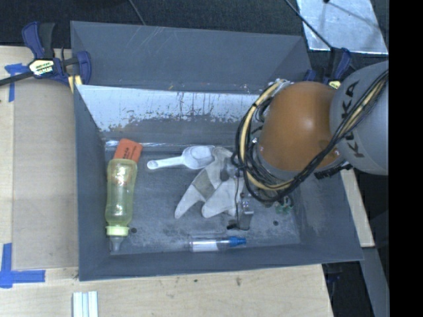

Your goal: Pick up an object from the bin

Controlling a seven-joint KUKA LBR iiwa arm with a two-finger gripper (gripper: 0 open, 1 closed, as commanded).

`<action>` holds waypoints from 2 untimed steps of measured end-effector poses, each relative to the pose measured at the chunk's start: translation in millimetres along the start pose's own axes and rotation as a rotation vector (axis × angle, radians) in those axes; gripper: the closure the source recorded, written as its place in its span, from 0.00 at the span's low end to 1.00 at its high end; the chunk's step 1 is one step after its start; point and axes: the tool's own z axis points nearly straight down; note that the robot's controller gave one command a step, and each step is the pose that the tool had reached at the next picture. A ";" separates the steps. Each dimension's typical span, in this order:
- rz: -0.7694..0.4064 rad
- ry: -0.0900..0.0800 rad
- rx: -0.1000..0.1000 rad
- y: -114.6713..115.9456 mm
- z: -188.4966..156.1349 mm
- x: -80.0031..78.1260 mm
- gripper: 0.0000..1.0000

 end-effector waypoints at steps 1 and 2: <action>-0.023 0.003 0.000 -11.7 68.2 -25.0 0.00; 0.235 0.000 0.000 10.8 94.1 -25.2 1.00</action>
Offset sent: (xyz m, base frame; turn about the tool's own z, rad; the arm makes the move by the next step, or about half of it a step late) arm 0.0224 0.0121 -0.0970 0.2341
